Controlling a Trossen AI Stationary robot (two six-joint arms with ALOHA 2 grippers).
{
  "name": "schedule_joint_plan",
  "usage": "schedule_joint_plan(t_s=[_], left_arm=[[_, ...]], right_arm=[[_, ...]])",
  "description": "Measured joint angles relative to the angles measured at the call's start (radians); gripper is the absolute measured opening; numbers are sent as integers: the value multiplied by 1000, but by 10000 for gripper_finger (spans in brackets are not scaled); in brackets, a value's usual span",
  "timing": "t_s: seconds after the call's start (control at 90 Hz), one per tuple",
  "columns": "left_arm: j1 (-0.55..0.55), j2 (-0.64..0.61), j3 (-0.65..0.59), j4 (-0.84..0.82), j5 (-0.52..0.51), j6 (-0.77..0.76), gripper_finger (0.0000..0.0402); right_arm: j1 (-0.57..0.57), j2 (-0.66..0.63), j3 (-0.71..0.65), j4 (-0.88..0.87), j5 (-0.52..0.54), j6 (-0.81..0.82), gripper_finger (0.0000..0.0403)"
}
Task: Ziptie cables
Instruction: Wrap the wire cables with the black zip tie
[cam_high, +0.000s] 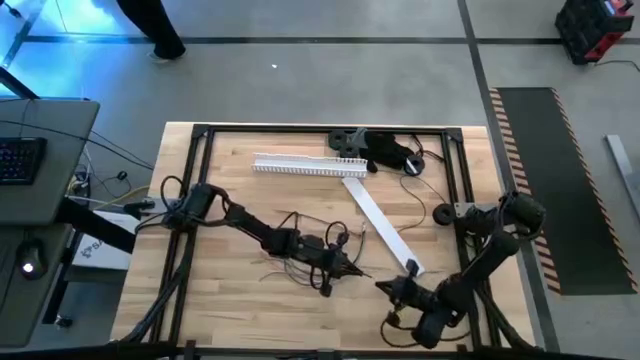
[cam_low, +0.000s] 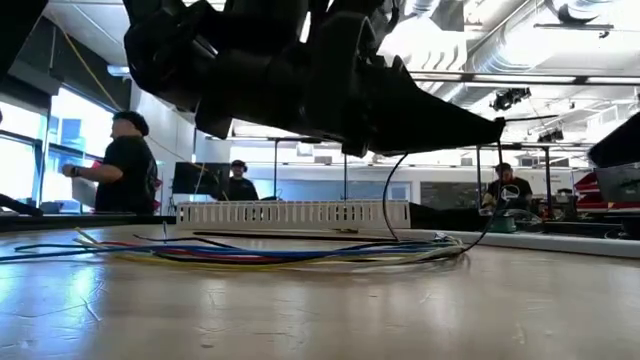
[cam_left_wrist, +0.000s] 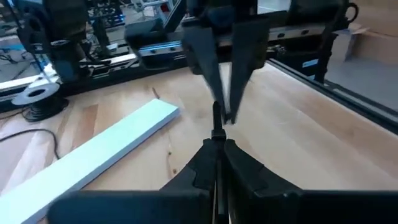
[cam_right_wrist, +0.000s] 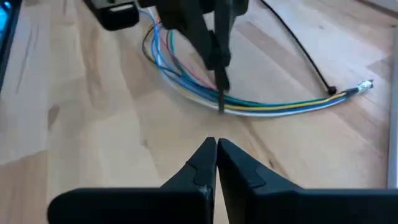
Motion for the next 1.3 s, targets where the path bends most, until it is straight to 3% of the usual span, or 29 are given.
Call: schedule_joint_plan(t_s=[0.122,0.256,0.367,0.478,0.6,0.711,1.211,1.3], left_arm=[[0,0,0,-14,1,-3,0],[-1,-1,0,-33,0,-19,0],[-1,-1,0,-32,0,-18,0],[-1,-1,0,-45,0,-19,0],[-3,-1,0,-46,0,-19,0],[-3,-1,0,-50,0,-18,0],[-3,-1,0,-61,-1,-29,1],[-3,-1,0,-61,-6,-37,13]], right_arm=[[-15,-36,0,36,-60,-94,9],[-42,-108,0,97,-189,-268,58],[-51,-136,1,175,-138,-406,118],[-92,-119,1,127,-83,-439,170],[-141,-68,0,100,-113,-433,190],[-163,-47,0,137,-160,-466,173],[-161,-46,0,111,-151,-374,12],[-160,-46,0,104,-150,-364,5]])
